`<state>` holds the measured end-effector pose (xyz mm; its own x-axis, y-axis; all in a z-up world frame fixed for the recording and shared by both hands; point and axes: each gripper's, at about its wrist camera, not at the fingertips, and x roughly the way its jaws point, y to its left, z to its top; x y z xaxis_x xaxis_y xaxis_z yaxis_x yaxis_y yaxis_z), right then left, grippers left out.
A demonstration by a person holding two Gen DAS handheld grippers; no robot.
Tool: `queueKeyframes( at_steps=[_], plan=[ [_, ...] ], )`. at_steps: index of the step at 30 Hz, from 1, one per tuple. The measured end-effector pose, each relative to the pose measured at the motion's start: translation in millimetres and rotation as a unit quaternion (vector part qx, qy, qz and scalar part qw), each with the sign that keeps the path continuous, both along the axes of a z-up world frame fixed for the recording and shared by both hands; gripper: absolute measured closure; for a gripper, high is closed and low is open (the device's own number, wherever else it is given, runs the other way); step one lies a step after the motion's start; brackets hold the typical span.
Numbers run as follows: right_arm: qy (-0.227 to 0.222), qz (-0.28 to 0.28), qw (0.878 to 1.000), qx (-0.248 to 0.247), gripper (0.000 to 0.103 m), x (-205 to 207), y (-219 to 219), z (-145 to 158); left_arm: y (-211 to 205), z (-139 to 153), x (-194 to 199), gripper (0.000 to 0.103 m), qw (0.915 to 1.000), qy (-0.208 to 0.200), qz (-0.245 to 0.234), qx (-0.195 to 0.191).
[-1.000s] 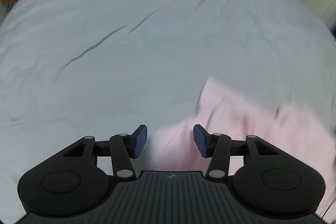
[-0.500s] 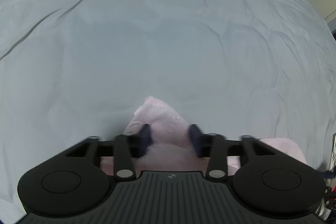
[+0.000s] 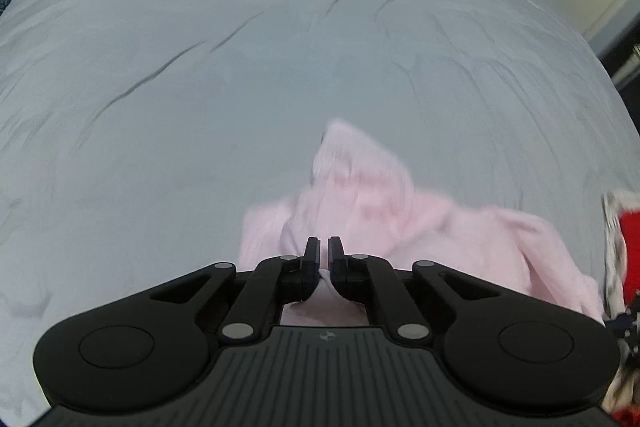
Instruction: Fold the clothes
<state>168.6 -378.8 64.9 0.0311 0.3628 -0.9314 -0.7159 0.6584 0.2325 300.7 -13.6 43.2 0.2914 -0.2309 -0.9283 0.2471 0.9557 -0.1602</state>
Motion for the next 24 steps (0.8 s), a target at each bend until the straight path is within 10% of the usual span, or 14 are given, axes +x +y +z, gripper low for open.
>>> queueKeyframes(
  at_steps=[11,18,24],
  plan=[
    [0.026,0.016,0.999,-0.027,0.096,-52,6,-6,13,-40,-65,0.098,0.9913,0.103,-0.055,0.060],
    [-0.088,-0.087,0.992,-0.039,0.071,-14,-12,21,-13,-5,-29,0.062,0.9965,0.013,-0.045,0.069],
    [-0.108,-0.158,0.980,-0.051,0.056,34,-23,12,-67,4,15,0.056,0.9944,-0.023,-0.066,0.079]
  ],
)
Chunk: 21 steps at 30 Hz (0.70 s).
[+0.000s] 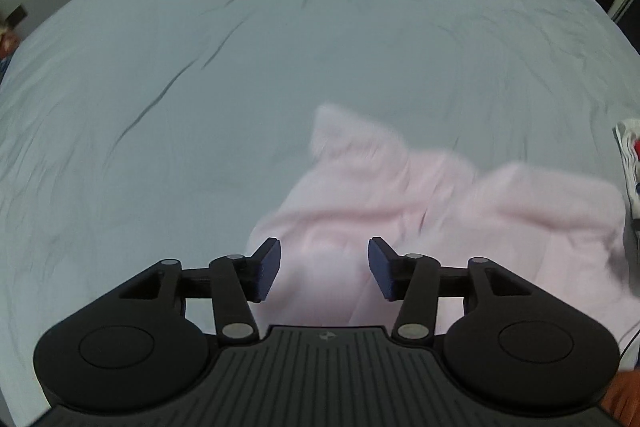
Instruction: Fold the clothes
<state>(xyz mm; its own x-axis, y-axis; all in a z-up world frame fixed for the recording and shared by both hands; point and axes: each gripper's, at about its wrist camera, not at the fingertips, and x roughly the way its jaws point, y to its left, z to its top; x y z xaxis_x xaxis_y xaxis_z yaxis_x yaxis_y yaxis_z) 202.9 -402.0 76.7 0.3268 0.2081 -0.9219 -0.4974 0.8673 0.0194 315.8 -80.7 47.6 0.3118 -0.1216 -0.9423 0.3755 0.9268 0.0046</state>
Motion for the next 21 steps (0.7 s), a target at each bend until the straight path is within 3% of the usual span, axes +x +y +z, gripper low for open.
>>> queueKeyframes(
  at_steps=[3,6,12,14,16,17,18,21],
  plan=[
    [0.001,-0.028,0.999,0.018,0.054,22,-5,-10,-39,-22,26,0.056,0.9997,0.019,-0.010,-0.009],
    [0.006,-0.032,0.999,0.033,0.053,33,-4,-21,-76,-55,46,0.056,0.9990,0.038,-0.024,0.009],
    [0.025,-0.033,0.998,0.036,0.052,47,-15,-40,-95,-95,63,0.056,0.9976,0.065,-0.016,0.019],
    [0.038,-0.040,0.997,0.048,0.052,51,-18,-48,-102,-109,66,0.065,0.9973,0.070,-0.015,0.015],
    [0.050,-0.033,0.996,0.066,0.066,50,-18,-56,-102,-112,67,0.082,0.9979,0.063,-0.011,0.012],
    [0.050,-0.026,0.996,0.066,0.085,49,-16,-57,-100,-110,69,0.088,0.9981,0.060,-0.007,0.006],
    [0.047,-0.013,0.997,0.062,0.095,46,-12,-57,-97,-107,70,0.096,0.9984,0.057,-0.002,0.001],
    [0.025,0.032,0.998,0.051,0.099,37,-1,-49,-84,-86,74,0.097,0.9994,0.028,0.014,-0.013]
  ],
)
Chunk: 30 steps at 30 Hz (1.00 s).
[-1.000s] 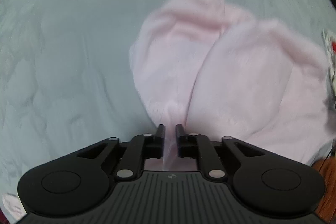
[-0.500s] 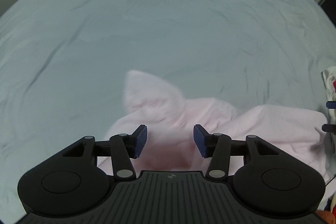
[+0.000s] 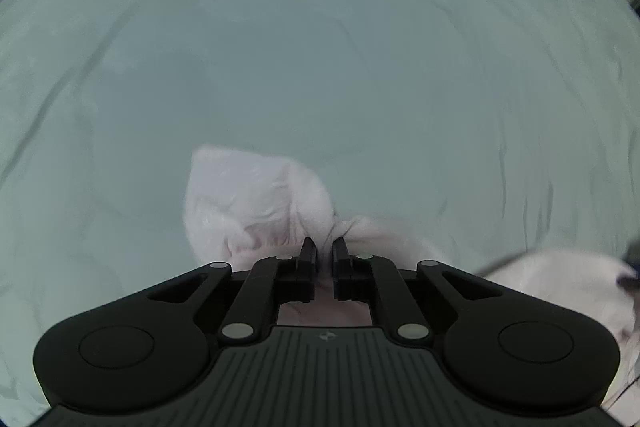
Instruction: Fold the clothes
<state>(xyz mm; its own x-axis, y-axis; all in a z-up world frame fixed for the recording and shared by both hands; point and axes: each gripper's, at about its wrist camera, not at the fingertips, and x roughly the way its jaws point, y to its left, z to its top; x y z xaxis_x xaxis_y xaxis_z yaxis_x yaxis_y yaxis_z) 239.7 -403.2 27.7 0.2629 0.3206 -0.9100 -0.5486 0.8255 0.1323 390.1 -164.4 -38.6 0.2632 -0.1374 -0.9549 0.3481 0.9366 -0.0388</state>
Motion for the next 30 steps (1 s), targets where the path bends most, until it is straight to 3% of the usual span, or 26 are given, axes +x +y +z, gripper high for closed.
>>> queueKeyframes(
  at_steps=[5,8,11,13,16,17,18,20,21,27,30],
  plan=[
    [-0.021,-0.005,1.000,-0.004,0.100,-6,-9,25,38,45,5,0.097,0.9978,-0.042,0.048,-0.019],
    [-0.034,-0.013,0.999,-0.023,0.102,-12,-16,41,89,86,4,0.097,0.9906,-0.081,0.108,-0.021],
    [-0.047,-0.036,0.996,-0.062,0.102,-16,-19,50,121,105,1,0.097,0.9837,-0.102,0.146,-0.024],
    [-0.042,-0.054,0.995,-0.071,0.102,-17,-24,52,152,121,-5,0.097,0.9756,-0.120,0.183,-0.020],
    [-0.028,-0.070,0.996,-0.047,0.099,-16,-26,56,197,139,-15,0.097,0.9622,-0.143,0.232,-0.013],
    [-0.029,-0.072,0.996,-0.038,0.094,-16,-26,58,210,144,-18,0.097,0.9578,-0.148,0.246,-0.009],
    [-0.030,-0.074,0.996,-0.033,0.081,-15,-25,59,224,148,-22,0.097,0.9543,-0.150,0.258,-0.003],
    [-0.029,-0.072,0.996,-0.039,0.070,-10,-18,57,243,157,-25,0.097,0.9498,-0.152,0.273,0.013],
    [-0.026,-0.068,0.996,-0.045,0.070,-6,-13,54,259,159,-29,0.097,0.9465,-0.154,0.281,0.034],
    [0.006,-0.023,0.997,-0.072,0.069,9,13,31,306,180,-36,0.097,0.9314,-0.160,0.323,0.050],
    [0.022,-0.017,0.996,-0.089,0.069,13,21,18,338,185,-41,0.097,0.9136,-0.176,0.362,0.061]
  ],
)
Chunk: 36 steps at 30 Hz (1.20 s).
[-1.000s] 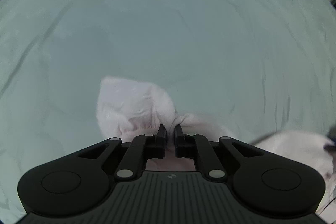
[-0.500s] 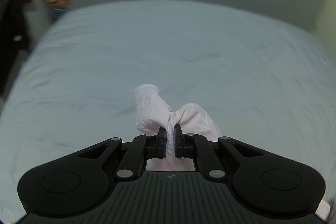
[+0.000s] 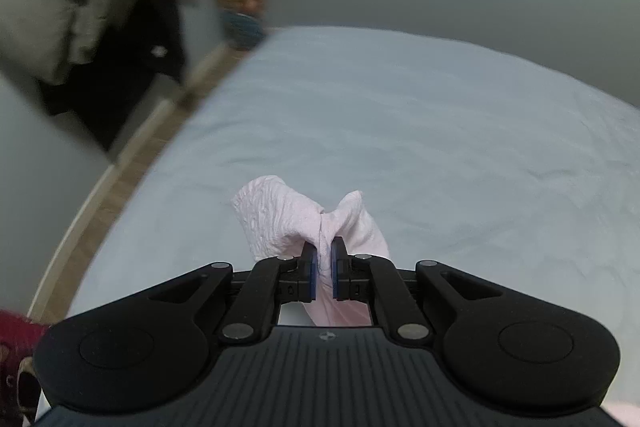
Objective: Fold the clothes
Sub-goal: 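Lift and fold the held corner over the garment, then open both grippers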
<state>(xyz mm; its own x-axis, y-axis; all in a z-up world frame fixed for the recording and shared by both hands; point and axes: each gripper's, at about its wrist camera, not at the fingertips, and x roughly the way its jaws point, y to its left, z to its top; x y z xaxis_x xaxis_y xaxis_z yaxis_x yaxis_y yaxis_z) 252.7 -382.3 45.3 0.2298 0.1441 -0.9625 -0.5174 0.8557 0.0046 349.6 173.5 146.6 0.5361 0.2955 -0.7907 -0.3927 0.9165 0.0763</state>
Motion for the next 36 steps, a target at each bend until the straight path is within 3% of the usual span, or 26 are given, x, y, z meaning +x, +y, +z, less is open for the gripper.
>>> queueKeyframes(
  at_steps=[1,3,8,11,13,18,23,25,27,32,36],
  plan=[
    [0.002,0.003,1.000,0.000,0.071,-1,1,-1,4,1,-2,0.097,0.9999,-0.004,0.011,0.000],
    [0.000,0.014,1.000,-0.021,0.103,-5,4,-5,12,5,-4,0.097,0.9996,-0.006,0.027,0.005],
    [-0.047,-0.032,0.997,-0.053,0.103,-2,-10,11,46,13,-11,0.097,0.9980,-0.017,0.057,0.021],
    [-0.101,-0.058,0.991,-0.063,0.103,-2,-19,31,60,17,-19,0.098,0.9962,-0.041,0.074,0.022],
    [-0.154,-0.092,0.981,-0.071,0.103,-1,-28,52,70,16,-25,0.098,0.9937,-0.065,0.090,0.017],
    [-0.183,-0.128,0.972,-0.077,0.103,6,-28,66,80,0,-20,0.097,0.9949,-0.068,0.075,-0.002],
    [-0.149,-0.131,0.976,-0.092,0.103,16,-14,50,86,-33,-13,0.094,0.9956,0.008,0.094,-0.006],
    [-0.117,-0.135,0.977,-0.119,0.096,20,-14,38,95,-53,-14,0.091,0.9922,0.058,0.109,0.007],
    [-0.107,-0.138,0.976,-0.129,0.078,19,-18,33,103,-67,-20,0.090,0.9891,0.087,0.118,0.015],
    [-0.093,-0.166,0.975,-0.112,0.073,12,-35,34,138,-111,-43,0.083,0.9733,0.169,0.156,-0.002],
    [-0.090,-0.195,0.974,-0.076,0.066,15,-44,41,142,-117,-46,0.070,0.9705,0.196,0.139,0.013]
  ],
)
